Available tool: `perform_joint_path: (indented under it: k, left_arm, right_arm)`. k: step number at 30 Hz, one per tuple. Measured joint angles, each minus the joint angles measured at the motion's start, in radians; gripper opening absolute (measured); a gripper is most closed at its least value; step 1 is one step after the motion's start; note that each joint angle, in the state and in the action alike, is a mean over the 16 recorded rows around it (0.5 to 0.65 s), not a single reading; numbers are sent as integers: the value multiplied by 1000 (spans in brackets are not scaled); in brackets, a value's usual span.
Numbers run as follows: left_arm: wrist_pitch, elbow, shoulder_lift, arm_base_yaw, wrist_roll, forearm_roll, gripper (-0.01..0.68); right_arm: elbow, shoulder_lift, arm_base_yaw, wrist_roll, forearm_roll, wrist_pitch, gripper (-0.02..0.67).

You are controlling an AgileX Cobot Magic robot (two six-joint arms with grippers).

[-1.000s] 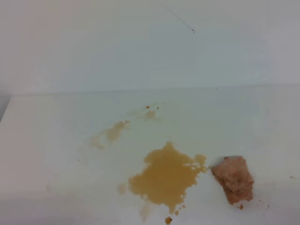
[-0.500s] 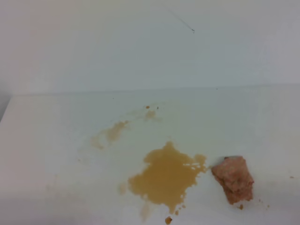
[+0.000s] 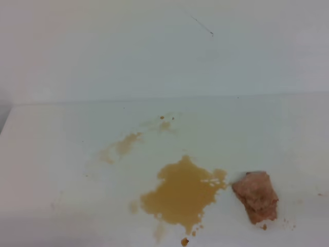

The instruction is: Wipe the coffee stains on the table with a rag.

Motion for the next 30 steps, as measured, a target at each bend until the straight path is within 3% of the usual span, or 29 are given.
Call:
perform_joint_path:
  k: [7, 18, 30]
  left_arm:
    - [0, 0, 0, 0, 0, 0, 1]
    - [0, 0, 0, 0, 0, -2, 1]
    - [1, -2, 2, 0, 0, -20, 0]
  right_arm:
    - [-112, 20, 0, 62, 113, 0, -3]
    - [-435, 271, 0, 75, 127, 399, -3]
    - [-605, 637, 0, -47, 297, 605, -2]
